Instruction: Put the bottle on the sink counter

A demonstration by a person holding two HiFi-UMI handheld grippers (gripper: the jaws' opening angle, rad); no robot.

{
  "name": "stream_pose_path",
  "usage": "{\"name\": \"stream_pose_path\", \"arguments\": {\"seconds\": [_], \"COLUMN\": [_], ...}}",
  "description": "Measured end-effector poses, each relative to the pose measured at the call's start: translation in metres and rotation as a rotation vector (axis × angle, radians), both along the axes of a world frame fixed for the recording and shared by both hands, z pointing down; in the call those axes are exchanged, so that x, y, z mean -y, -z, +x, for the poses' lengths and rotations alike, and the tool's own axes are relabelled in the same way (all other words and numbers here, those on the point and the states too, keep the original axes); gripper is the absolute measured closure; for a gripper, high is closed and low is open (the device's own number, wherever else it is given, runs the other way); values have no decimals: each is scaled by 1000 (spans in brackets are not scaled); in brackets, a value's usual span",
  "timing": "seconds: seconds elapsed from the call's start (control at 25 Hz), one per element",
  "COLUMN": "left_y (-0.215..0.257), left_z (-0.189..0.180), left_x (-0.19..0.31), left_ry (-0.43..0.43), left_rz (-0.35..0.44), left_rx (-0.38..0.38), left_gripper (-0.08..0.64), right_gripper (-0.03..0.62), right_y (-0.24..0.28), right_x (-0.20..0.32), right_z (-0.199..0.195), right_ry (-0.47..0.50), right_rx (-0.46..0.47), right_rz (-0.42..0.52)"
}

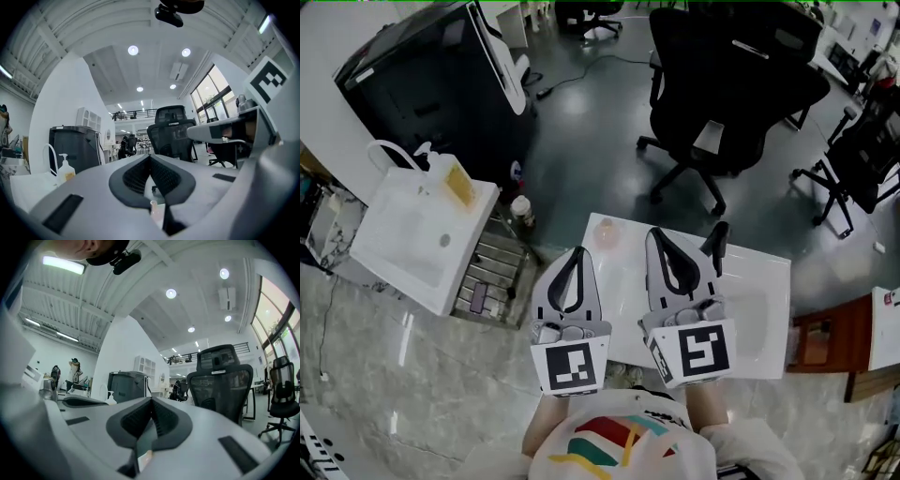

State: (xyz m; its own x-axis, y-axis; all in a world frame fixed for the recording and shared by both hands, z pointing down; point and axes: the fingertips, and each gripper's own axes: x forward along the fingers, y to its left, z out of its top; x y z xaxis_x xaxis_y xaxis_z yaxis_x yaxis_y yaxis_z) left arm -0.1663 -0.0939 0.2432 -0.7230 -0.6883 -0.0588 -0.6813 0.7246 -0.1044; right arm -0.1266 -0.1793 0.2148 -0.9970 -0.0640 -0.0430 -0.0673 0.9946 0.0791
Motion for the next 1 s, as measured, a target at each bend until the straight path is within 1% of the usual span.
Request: {"name": "stream_pose_path", "arguments": {"seconds": [0.16, 0.28, 0.44, 0.72, 0.92, 1.0], "left_y": [6, 6, 5, 3, 8, 11], "left_z": [17, 23, 32, 41, 46, 49], "left_x": [8, 14, 19, 21, 24, 25], "left_ry": [-27, -46, -64, -79, -91, -97], "left_rz": [-1, 1, -40, -65, -50, -27], "left_rx": [10, 13, 26, 34, 50, 51], "left_gripper": [541, 541, 541, 541, 541, 542], "right_gripper": [580, 580, 580, 580, 580, 580], "right_y": [0, -10, -21, -33, -31, -28], "right_x": [2, 8, 18, 23, 21, 21], "right_z": [32, 46, 61, 70, 73, 74], "right_ry": [-39, -64, -100, -131, -128, -131], "right_rx": [10, 5, -13, -39, -27, -21], "right_rz": [20, -11, -28, -3, -8, -10]}}
